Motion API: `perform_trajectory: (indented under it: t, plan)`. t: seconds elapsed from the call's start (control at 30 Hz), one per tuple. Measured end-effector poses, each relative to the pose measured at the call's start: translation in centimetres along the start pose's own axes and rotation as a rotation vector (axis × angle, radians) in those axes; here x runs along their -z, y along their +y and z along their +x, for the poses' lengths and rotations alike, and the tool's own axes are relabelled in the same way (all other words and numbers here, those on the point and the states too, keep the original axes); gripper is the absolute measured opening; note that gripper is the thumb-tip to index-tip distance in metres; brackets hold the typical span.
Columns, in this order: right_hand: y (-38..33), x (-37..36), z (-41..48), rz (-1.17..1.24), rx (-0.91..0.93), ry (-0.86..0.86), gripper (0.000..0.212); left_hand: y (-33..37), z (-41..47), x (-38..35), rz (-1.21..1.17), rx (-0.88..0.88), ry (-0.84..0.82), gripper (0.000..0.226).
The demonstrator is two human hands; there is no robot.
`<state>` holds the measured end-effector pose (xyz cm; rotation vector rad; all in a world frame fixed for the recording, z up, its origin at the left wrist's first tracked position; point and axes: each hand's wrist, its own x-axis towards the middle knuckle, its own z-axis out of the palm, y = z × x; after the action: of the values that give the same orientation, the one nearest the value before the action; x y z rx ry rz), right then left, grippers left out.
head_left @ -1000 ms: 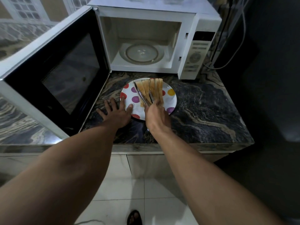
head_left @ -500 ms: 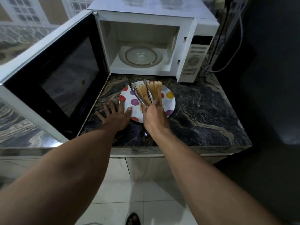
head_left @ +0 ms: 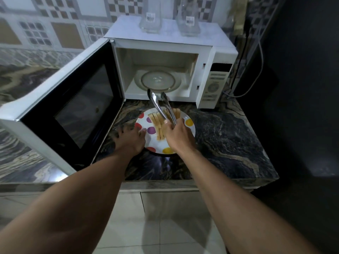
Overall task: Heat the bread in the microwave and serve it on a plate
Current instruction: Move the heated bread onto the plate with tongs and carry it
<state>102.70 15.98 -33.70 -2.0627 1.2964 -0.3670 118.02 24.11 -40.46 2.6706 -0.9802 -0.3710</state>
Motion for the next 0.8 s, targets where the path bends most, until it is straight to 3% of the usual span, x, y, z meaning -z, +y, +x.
perform_trajectory:
  t: [0.07, 0.13, 0.23, 0.3, 0.4, 0.53, 0.63, 0.8]
  plan:
    - [-0.1, 0.2, 0.6, 0.082, -0.019, -0.007, 0.051, 1.0, 0.2, 1.6, -0.106, -0.077, 0.198, 0.048]
    - [-0.2, 0.3, 1.2, 0.185, -0.034, -0.019, 0.048, 2.6, 0.3, 3.3, -0.381, -0.087, 0.248, 0.040]
    - [-0.8, 1.0, 1.7, 0.357, -0.055, -0.074, 0.042, 5.4, 0.4, 5.9, -0.872, -0.044, 0.036, 0.044]
    - [-1.1, 1.7, 1.7, 0.483, -0.084, -0.129, 0.034, 6.8, 0.3, 7.4, -1.075, -0.002, -0.104, 0.048]
    - [-1.0, 2.1, 1.7, 0.545, -0.106, -0.215, 0.027, 8.1, 0.5, 8.6, -1.118, -0.018, -0.223, 0.047]
    - [-0.5, 2.8, 1.7, 0.589, -0.100, -0.278, 0.023, 9.2, 0.4, 9.7, -1.162, -0.107, -0.219, 0.028]
    - [0.1, 4.2, 1.8, 0.494, -0.020, -0.305, 0.024, 9.7, 0.4, 10.8, -1.153, -0.180, -0.271, 0.022]
    - [1.7, 5.4, 2.9, 0.385, -0.003, -0.430, 0.040, 10.3, 1.1, 12.3, -1.245, -0.226, -0.338, 0.015]
